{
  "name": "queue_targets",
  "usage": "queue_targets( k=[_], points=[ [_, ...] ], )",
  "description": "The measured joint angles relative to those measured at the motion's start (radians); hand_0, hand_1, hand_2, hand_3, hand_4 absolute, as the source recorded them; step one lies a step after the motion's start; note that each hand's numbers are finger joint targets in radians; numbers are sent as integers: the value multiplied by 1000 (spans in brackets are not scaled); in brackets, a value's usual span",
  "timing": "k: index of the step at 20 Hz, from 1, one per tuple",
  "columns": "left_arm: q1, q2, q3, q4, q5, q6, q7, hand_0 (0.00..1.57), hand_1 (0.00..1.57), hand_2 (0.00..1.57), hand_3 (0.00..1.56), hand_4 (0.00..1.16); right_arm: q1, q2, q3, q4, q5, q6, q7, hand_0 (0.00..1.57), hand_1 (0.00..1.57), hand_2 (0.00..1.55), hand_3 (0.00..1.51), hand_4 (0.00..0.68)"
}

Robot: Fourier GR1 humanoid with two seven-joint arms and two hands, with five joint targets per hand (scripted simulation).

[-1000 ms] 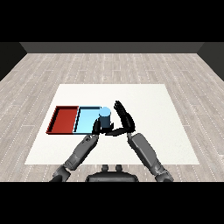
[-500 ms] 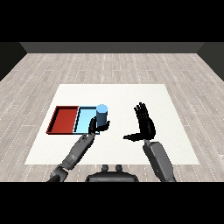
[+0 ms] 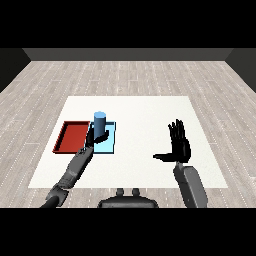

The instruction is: Pick the blue can and put it in the blue box

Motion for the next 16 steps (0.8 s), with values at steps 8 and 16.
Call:
queue_targets(
  k=[8, 16],
  points=[
    [-153, 77, 99, 333, -15, -54, 48, 1571, 1571, 1571, 1444, 1033, -26, -5, -56, 52, 1, 8, -1, 0, 0, 0, 0, 0],
    [-270, 45, 87, 610, -95, -11, 142, 1522, 1522, 1397, 1141, 906, -62, 24, -81, 159, -6, 22, -25, 0, 0, 0, 0, 0]
  ],
)
